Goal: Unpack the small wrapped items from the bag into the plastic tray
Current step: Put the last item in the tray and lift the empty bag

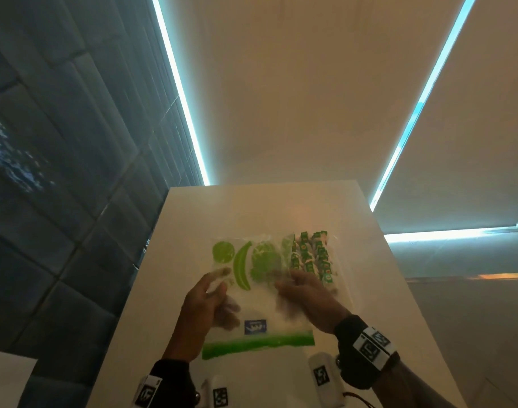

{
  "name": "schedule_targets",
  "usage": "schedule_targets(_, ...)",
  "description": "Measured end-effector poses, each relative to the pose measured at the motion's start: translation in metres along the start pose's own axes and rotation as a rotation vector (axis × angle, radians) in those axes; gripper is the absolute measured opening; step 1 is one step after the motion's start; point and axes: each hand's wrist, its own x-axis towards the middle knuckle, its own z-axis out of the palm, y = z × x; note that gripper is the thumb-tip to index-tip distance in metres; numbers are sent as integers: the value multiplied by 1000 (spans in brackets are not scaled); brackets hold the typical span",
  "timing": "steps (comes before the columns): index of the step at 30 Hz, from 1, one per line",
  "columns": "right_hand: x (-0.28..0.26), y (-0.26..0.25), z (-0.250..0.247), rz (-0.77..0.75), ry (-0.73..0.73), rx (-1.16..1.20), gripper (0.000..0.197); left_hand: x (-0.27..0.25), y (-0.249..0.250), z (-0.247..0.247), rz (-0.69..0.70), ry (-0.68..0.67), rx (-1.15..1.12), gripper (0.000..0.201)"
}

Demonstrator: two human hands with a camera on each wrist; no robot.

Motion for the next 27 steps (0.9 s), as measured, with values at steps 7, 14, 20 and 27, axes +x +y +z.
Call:
schedule_targets(7,-1,-8,-12,-47,-14,13,52,-4,-10,-7,-128,-3,-276,19)
schedule_targets(14,-6,-22,-20,-46,-35,-131,33,-17,-14,-2,-113,-121,-90,21)
schedule_targets(20,-11,-13,-16,91,-4,-299,80,-19,-29,10,-55,-19,99,60)
schedule_targets(27,-17,-26,-41,118,-125,-569,50,-36,-17,5,-38,-47,278,67)
